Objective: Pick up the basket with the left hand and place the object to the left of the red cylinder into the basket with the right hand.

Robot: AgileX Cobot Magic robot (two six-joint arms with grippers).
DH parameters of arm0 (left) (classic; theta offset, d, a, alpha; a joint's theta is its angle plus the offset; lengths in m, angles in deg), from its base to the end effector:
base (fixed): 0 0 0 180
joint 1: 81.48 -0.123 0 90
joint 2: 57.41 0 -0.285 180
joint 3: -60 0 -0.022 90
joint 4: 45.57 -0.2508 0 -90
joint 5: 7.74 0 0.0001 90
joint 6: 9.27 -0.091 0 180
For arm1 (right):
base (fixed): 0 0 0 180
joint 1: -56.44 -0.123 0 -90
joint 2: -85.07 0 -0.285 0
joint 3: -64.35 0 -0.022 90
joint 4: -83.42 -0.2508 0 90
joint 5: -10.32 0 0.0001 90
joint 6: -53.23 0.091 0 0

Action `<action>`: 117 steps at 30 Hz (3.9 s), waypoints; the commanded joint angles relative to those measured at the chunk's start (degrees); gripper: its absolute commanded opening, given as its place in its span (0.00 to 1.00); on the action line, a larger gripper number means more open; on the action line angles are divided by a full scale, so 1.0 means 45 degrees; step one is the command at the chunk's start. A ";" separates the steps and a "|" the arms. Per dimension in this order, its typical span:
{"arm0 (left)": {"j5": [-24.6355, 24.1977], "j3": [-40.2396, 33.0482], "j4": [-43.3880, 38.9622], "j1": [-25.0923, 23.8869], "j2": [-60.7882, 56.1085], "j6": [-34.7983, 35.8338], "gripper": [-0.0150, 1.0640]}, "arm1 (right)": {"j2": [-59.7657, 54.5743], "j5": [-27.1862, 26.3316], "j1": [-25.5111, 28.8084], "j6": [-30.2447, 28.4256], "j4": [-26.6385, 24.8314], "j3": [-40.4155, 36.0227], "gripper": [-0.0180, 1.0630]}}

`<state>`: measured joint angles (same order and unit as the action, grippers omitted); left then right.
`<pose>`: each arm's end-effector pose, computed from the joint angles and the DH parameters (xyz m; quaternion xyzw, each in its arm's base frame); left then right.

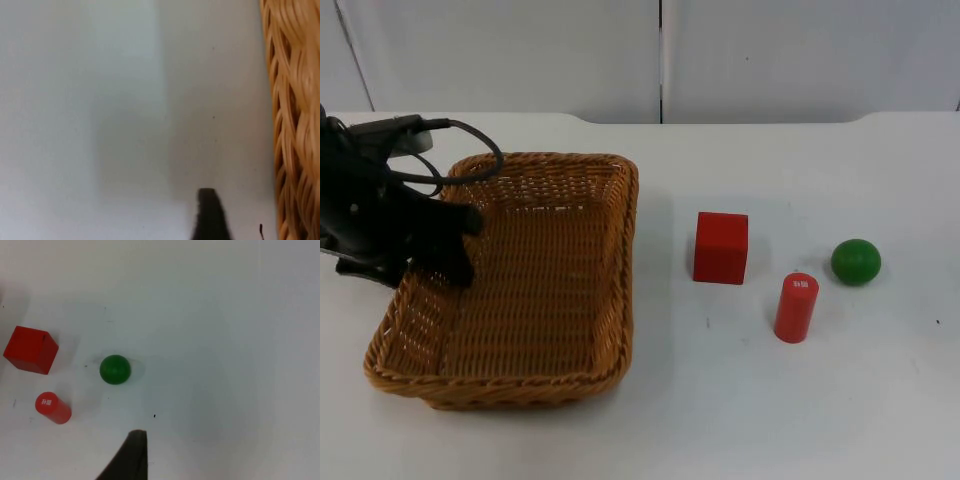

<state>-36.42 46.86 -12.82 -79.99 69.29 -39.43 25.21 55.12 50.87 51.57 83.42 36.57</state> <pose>0.3715 -0.0333 0.0893 0.0366 0.9819 -0.1306 0.1324 0.1728 0.0169 0.3403 -0.0577 0.9133 0.0138 0.4030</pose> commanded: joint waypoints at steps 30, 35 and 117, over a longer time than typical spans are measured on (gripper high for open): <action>-0.3522 0.0059 0.1036 0.0051 -0.2401 0.1700 0.01 | -0.0008 -0.0031 0.0079 -0.0171 0.0000 0.0083 0.99; -0.4463 0.0059 0.0959 0.0051 -0.3593 0.2220 0.01 | -0.0008 -0.0008 0.0079 -0.0169 0.0000 0.0083 0.99; -0.5084 -0.2631 0.0868 -0.0348 -0.7515 0.1778 0.01 | -0.6703 0.2536 0.0058 -0.2233 -0.0835 0.6461 0.99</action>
<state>-59.23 34.91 -10.24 -81.46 36.43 -31.29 -3.54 65.99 50.87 43.13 80.68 64.74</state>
